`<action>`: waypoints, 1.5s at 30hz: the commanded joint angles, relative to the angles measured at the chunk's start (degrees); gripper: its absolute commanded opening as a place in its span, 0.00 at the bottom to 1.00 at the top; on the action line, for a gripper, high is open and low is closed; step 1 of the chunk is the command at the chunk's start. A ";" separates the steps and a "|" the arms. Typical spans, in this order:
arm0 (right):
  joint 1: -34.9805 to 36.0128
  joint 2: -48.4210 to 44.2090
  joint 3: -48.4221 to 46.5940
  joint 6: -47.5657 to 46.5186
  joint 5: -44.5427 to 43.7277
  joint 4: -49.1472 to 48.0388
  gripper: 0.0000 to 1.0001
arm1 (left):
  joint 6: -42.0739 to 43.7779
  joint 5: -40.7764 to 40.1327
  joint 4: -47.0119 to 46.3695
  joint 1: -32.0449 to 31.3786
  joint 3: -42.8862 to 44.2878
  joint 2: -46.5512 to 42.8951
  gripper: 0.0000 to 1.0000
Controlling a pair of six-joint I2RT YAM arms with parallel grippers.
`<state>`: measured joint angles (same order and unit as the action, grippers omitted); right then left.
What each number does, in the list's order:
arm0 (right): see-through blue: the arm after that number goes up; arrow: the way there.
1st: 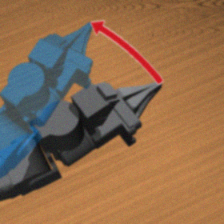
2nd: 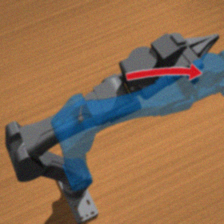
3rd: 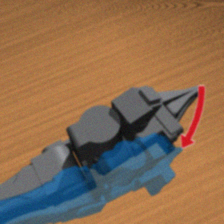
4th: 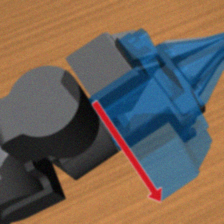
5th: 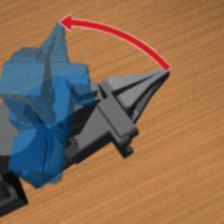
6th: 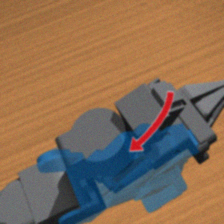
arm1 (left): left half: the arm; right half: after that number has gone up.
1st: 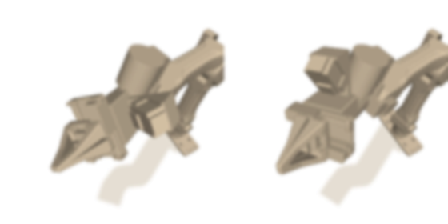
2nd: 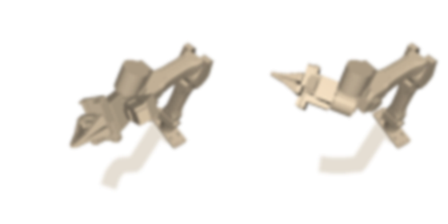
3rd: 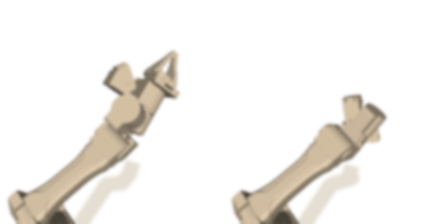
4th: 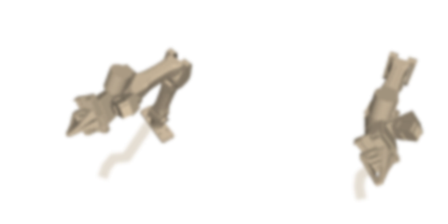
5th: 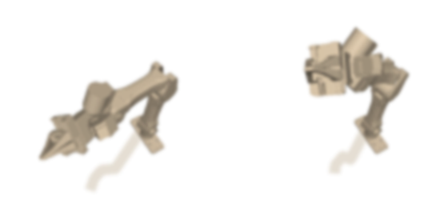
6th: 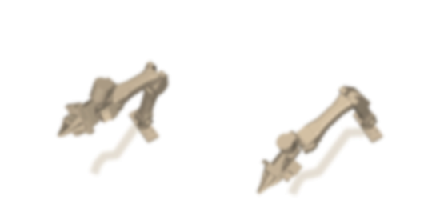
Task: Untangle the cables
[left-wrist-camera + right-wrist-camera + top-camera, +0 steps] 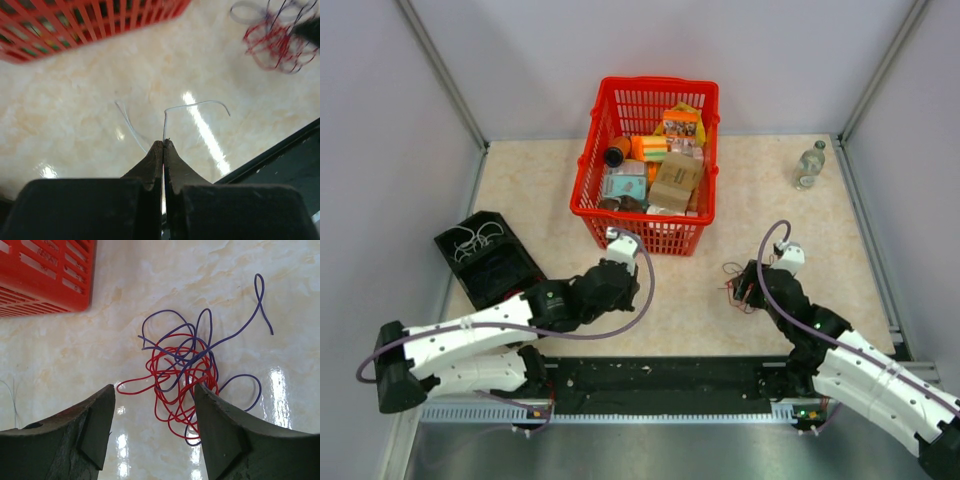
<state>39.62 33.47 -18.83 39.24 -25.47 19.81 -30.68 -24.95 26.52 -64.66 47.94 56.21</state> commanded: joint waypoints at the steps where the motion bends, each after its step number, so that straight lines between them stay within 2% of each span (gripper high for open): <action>1: -0.24 -0.78 -0.42 0.57 -0.81 -0.39 0.63 | -2.36 7.01 -4.99 -0.11 -4.69 4.86 0.00; 5: -0.24 -1.48 -0.07 0.57 -0.54 -0.21 0.63 | -5.97 6.75 -3.68 -0.20 -6.63 11.28 0.00; 6: -0.24 -1.39 0.02 0.48 -0.45 -0.21 0.63 | -6.93 6.76 -2.98 -0.11 -6.20 12.95 0.03; 11: -0.24 -1.48 0.11 0.92 0.51 -0.21 0.63 | -5.89 11.14 -6.82 -0.20 -6.63 15.95 0.34; 16: -0.24 -1.57 0.37 0.92 0.95 -0.21 0.63 | -3.96 17.82 -12.01 -0.20 -6.99 17.35 0.50; 18: -0.24 -1.66 0.29 0.75 0.78 -0.21 0.62 | -3.34 19.76 -12.46 -0.20 -6.20 19.11 0.67; 19: -0.15 -1.66 0.37 0.66 0.86 -0.13 0.62 | -3.08 20.46 -12.11 -0.20 -5.67 20.16 0.87; 20: -0.24 -1.74 0.37 0.57 1.04 -0.13 0.62 | -3.16 20.38 -11.41 -0.29 -5.41 21.04 0.98; 22: -0.24 -1.92 0.37 0.57 1.04 -0.13 0.62 | -3.51 19.77 -10.71 -0.46 -5.84 21.31 0.99; 27: -0.24 -1.92 0.72 0.83 1.21 -0.13 0.62 | -5.35 13.54 -4.74 -0.46 -5.41 20.87 0.98; 32: -0.15 -1.75 1.16 1.01 1.48 -0.83 0.62 | -5.80 10.37 -4.81 -0.46 -4.18 24.65 0.86; 33: -0.24 -1.75 1.16 1.01 1.48 -1.09 0.62 | -6.49 8.97 -5.08 -0.46 -3.65 25.44 0.83; 35: -0.15 -1.48 0.99 0.84 1.57 -1.09 0.62 | -7.90 5.54 -4.29 -0.38 -1.99 26.84 0.69; 38: -0.24 -2.01 0.81 0.75 1.74 -0.83 0.62 | -8.44 3.77 -5.86 -0.38 -1.45 28.52 0.62; 41: -0.24 -2.53 1.08 0.22 1.74 -0.74 0.62 | -9.05 4.12 -5.70 -0.11 -0.66 31.59 0.47; 43: -0.15 -2.89 1.08 -0.13 1.48 -0.48 0.62 | -10.71 3.60 -3.60 -0.02 -0.13 33.35 0.26; 45: -0.24 -3.41 1.08 -0.48 1.04 -0.13 0.62 | -12.29 2.28 -1.66 -0.02 -0.39 33.27 0.00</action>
<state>39.62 31.40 -17.63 39.57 -23.86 19.99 -39.72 -19.25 22.00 -64.93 46.06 88.58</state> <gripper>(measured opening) 0.622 0.185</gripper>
